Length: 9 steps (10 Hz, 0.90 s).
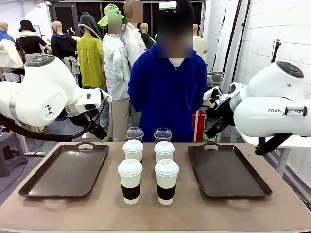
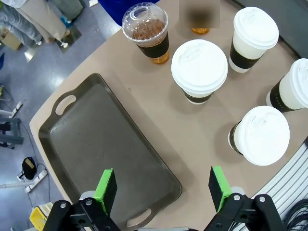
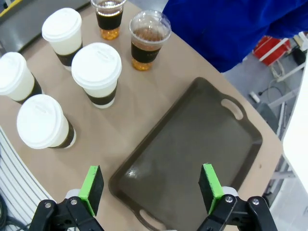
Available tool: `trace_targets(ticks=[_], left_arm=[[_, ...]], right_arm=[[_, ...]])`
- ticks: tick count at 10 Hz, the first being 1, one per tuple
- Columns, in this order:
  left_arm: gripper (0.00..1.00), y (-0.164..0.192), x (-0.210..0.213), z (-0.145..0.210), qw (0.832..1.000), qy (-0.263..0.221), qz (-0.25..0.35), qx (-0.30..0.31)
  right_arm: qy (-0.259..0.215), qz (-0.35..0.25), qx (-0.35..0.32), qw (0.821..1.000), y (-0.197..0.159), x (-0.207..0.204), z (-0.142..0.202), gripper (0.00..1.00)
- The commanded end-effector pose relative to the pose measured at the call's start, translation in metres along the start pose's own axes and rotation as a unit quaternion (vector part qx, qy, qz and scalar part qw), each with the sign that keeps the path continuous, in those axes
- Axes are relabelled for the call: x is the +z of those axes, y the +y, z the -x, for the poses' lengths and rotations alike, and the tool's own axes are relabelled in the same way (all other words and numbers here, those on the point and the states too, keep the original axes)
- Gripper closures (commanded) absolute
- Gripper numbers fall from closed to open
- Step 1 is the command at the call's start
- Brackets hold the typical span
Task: Distribute the coffee onto the tray.
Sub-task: Pick up one iced Americano and place it on the right Handle tray.
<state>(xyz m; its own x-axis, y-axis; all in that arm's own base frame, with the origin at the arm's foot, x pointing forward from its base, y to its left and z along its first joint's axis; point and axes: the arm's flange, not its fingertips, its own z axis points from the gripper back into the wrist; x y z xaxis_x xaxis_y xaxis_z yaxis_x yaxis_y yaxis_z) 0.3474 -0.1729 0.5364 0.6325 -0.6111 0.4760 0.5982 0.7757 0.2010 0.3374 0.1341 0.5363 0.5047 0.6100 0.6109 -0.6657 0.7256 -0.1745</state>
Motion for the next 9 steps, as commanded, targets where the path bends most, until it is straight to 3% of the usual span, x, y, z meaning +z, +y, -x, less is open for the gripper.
trace_targets(ticks=[1,4,9], left_arm=[[0.00,0.001,-0.005,0.006,1.000,-0.012,0.003,0.012],[0.00,0.006,-0.005,0.009,1.000,-0.011,0.002,0.011],[0.00,0.029,0.016,0.027,0.991,-0.066,0.081,-0.078]], right_arm=[[-0.014,-0.017,-0.006,1.000,0.000,-0.007,0.001,0.00],[-0.017,-0.028,-0.006,0.999,-0.001,-0.010,-0.002,0.00],[-0.090,-0.097,0.038,0.990,-0.021,0.011,0.016,0.00]])
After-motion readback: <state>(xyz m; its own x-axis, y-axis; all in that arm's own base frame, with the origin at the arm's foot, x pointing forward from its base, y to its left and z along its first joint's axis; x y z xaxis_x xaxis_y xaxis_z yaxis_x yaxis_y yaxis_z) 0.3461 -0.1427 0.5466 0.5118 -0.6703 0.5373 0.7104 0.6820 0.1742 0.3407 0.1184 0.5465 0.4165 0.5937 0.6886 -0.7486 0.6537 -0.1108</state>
